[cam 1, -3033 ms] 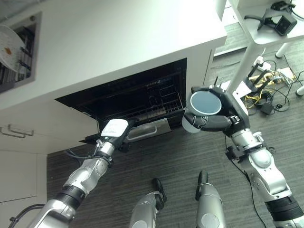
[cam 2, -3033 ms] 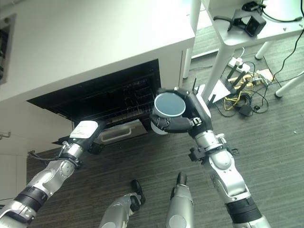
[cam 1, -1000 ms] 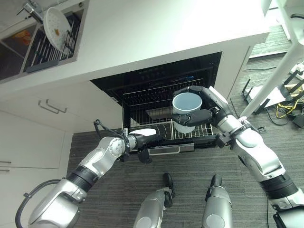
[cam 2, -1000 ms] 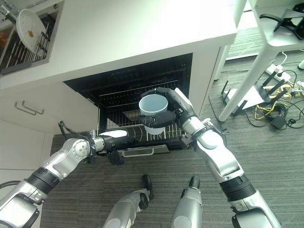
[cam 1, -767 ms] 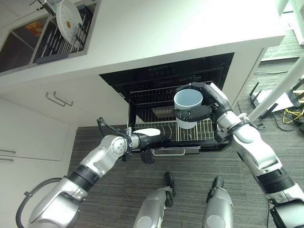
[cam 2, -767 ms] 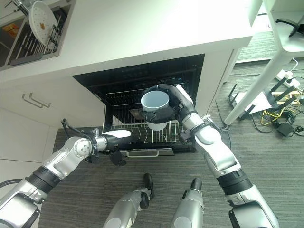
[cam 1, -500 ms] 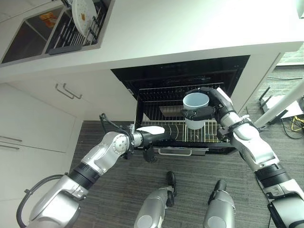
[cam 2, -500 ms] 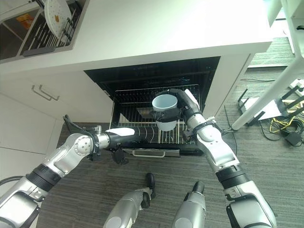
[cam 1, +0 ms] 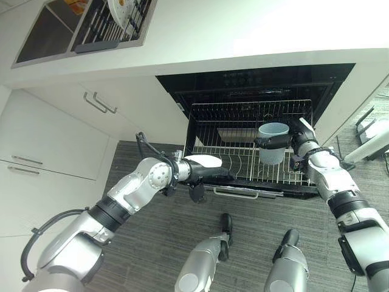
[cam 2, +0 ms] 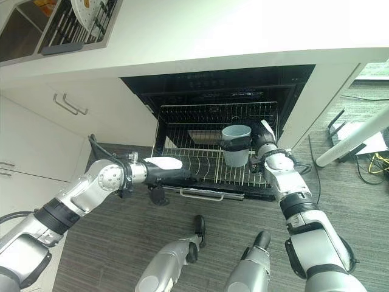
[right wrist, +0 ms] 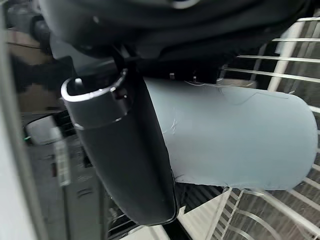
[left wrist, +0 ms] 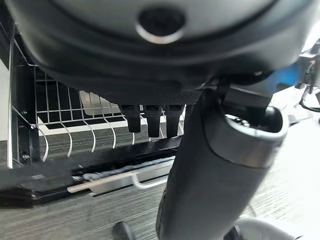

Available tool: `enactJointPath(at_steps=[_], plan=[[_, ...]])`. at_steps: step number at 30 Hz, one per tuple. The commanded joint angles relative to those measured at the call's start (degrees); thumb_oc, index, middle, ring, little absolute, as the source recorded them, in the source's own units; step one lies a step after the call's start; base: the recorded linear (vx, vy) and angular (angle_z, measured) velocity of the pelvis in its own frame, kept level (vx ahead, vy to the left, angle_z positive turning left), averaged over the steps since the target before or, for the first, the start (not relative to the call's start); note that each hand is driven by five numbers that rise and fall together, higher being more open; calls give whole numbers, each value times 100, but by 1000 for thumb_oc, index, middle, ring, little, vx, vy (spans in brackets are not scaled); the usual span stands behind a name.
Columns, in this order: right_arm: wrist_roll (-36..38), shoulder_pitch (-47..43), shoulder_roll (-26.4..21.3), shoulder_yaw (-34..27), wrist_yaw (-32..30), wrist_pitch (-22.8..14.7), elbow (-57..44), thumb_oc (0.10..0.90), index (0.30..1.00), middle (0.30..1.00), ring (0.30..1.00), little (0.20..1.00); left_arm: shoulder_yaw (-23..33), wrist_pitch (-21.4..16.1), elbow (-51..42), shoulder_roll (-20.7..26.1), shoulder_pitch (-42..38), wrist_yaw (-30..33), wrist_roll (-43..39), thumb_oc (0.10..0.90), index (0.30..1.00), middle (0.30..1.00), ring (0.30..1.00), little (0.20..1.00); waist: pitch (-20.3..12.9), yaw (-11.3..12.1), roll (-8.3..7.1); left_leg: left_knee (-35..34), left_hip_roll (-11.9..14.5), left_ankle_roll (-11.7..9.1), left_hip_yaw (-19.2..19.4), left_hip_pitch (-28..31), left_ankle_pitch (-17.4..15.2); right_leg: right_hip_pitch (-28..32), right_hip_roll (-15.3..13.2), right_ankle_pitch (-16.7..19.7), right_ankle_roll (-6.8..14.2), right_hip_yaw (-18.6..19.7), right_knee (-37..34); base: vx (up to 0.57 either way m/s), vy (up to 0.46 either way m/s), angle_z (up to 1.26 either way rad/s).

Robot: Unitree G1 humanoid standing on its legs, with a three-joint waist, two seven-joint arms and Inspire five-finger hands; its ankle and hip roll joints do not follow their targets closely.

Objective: Place the dishes in the dishwasher.

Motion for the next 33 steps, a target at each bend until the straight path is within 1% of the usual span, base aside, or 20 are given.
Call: enactJointPath(at_steps=[1, 7, 11, 16, 19, 20, 21, 22, 23, 24, 27, 28, 30, 31, 32, 33], plan=[[-47, -1350, -169, -232, -143, -833, -168, 400, 300, 300, 300, 300, 111, -69, -389, 412, -297, -41, -182, 800, 900, 900, 900, 900, 131, 205, 327, 687, 196, -363, -49, -233, -1269, 249, -214, -429, 262, 644, -235, -77, -7, 0], [-92, -1398, -147, -231, -235, -919, 315, 400, 300, 300, 300, 300, 169, 79, -448, 471, -463, -19, -216, 800, 900, 900, 900, 900, 262, 169, 399, 687, 208, -368, 12, -358, -1230, 97, -179, -407, 240, 706, -219, -59, 15, 2], [-94, -1286, -135, -260, -204, -969, 430, 400, 300, 300, 300, 300, 184, 120, -480, 484, -472, -2, -242, 800, 900, 900, 900, 900, 289, 139, 438, 687, 204, -373, 26, -368, -1227, 58, -183, -386, 238, 731, -211, -2, 10, 1], [5, -1153, -37, -309, -214, -878, 515, 400, 300, 300, 300, 300, 194, 271, -510, 465, -618, 48, -278, 800, 900, 900, 900, 900, 335, 100, 474, 687, 199, -375, 45, -431, -1211, -63, -191, -351, 231, 765, -186, -22, 3, 0], [-55, -983, 92, -305, -446, -834, 602, 400, 300, 300, 300, 300, 188, 351, -536, 452, -664, 70, -316, 800, 900, 900, 900, 900, 348, 63, 509, 687, 204, -379, 73, -462, -1203, -145, -195, -339, 233, 805, -151, -13, 21, -8], [-83, -927, 119, -323, -534, -820, 650, 529, 493, 493, 493, 493, 193, 376, -542, 441, -658, 81, -320, 800, 900, 900, 900, 900, 342, 53, 519, 687, 204, -381, 80, -465, -1202, -159, -194, -335, 233, 811, -147, -8, 53, -15], [-150, -841, 141, -365, -695, -790, 748, 800, 900, 900, 900, 900, 205, 441, -578, 406, -643, 86, -313, 800, 900, 900, 900, 900, 351, 30, 541, 687, 206, -383, 97, -464, -1205, -181, -203, -330, 235, 829, -133, -1, 47, -9], [-161, -799, 153, -381, -777, -744, 762, 800, 900, 900, 900, 900, 204, 462, -595, 409, -642, 89, -328, 800, 900, 900, 900, 900, 350, 19, 547, 687, 205, -385, 102, -464, -1207, -192, -204, -328, 237, 839, -126, 4, 64, -1], [-41, -664, 186, -483, -1126, -626, 874, 800, 900, 900, 900, 900, 213, 529, -636, 395, -642, 72, -352, 800, 900, 900, 900, 900, 348, -15, 566, 687, 214, -388, 132, -453, -1213, -208, -218, -317, 241, 856, -116, 14, 62, 1], [-282, -599, 159, -573, -1341, -738, 954, 800, 900, 900, 900, 900, 207, 575, -664, 396, -635, 85, -369, 800, 900, 900, 900, 900, 347, -40, 583, 687, 217, -390, 150, -449, -1220, -217, -231, -313, 249, 869, -114, 16, 70, 2], [-941, -550, 50, -611, -1622, -1076, 876, 800, 900, 900, 900, 900, 169, 650, -677, 401, -621, 103, -412, 800, 900, 900, 900, 900, 331, -93, 641, 687, 200, -399, 173, -440, -1215, -244, -254, -281, 262, 898, -116, 11, 68, 5], [-1001, -546, 39, -600, -1667, -1098, 842, 800, 900, 900, 900, 900, 172, 651, -673, 398, -605, 114, -424, 800, 900, 900, 900, 900, 329, -100, 656, 687, 195, -400, 181, -441, -1214, -262, -268, -275, 263, 908, -106, -1, 81, 4], [-1366, -485, -46, -568, -1888, -1077, 683, 800, 900, 900, 900, 900, 183, 653, -682, 415, -538, 170, -464, 800, 900, 900, 900, 900, 323, -142, 688, 687, 184, -405, 209, -449, -1219, -300, -293, -250, 278, 937, -119, -3, 86, -2], [-1740, -426, -82, -542, -1947, -1110, 599, 800, 900, 900, 900, 900, 205, 656, -704, 395, -478, 211, -456, 800, 900, 900, 900, 900, 321, -168, 707, 687, 174, -404, 219, -448, -1222, -321, -302, -242, 282, 956, -117, 4, 92, -7], [-1935, -385, -128, -495, -1929, -1038, 524, 800, 900, 900, 900, 900, 227, 628, -690, 387, -432, 248, -472, 800, 900, 900, 900, 900, 317, -190, 727, 687, 166, -405, 230, -449, -1220, -347, -308, -241, 285, 983, -103, 11, 99, -10], [-2084, -347, -168, -434, -1890, -828, 486, 800, 900, 900, 900, 900, 246, 589, -681, 393, -385, 281, -482, 800, 900, 900, 900, 900, 313, -208, 740, 687, 163, -409, 240, -440, -1225, -362, -321, -238, 290, 1003, -92, 14, 79, -9]])
